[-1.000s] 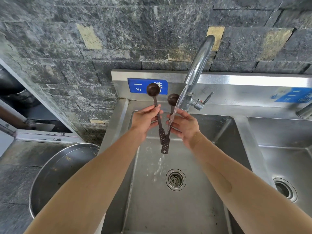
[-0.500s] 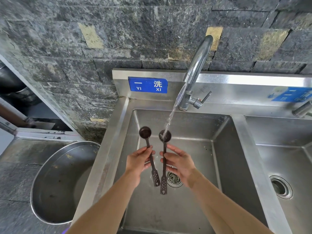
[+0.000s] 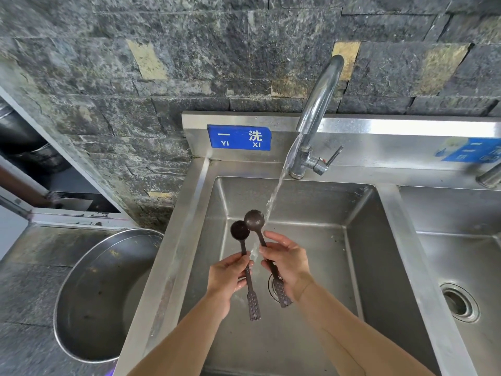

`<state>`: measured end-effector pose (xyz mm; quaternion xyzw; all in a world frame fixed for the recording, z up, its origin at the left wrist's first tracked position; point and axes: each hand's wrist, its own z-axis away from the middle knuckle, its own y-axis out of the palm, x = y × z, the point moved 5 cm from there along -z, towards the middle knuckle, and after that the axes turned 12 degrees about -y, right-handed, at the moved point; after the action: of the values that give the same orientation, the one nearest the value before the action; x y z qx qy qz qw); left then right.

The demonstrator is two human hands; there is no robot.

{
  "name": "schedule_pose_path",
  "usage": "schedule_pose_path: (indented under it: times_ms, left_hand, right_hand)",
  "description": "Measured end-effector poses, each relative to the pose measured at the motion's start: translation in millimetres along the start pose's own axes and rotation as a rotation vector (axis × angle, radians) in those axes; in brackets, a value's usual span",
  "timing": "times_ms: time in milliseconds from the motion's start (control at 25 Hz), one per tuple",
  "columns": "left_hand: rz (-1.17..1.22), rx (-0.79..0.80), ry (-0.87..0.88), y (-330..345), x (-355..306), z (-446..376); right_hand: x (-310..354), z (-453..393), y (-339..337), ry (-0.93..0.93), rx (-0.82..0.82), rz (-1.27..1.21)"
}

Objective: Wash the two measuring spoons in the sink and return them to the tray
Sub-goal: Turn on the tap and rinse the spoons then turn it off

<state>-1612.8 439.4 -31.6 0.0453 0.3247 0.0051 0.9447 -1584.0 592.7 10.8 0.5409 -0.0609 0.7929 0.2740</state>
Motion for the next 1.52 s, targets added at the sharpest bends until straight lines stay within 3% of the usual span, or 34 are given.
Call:
schedule_pose_path:
  times_ms: [240,560,800,960,1320,1400,1520]
  left_hand:
    - [0.002,0.045,0.008,8,-5,-4]
    - [0.024,0.091,0.069,29,-49,-12]
    - [0.008,0.125,0.131,50,-86,-10]
    - [-0.023,0.163,0.148,62,-90,1]
    - [-0.08,0.103,-0.02,32,23,24]
    - [-0.129,0.032,0.026,25,24,24]
    - [-0.421,-0.163,0.247,22,0,21]
  right_hand:
    - [23,-20,9,0.012,-0.062,-0.191]
    - [95,-59,41,0.004,0.048,-0.459]
    - [129,-74,33,-0.077,0.031,-0.463]
    - [105,-60,-3,-0.126,-0.021,-0.29]
    - [3,-14,-67,0.071,-0.173,-0.174]
    - [-6,-9,-64,0.079,-0.174,-0.155]
    - [-9,-5,-58,0.075,-0.157,-0.151]
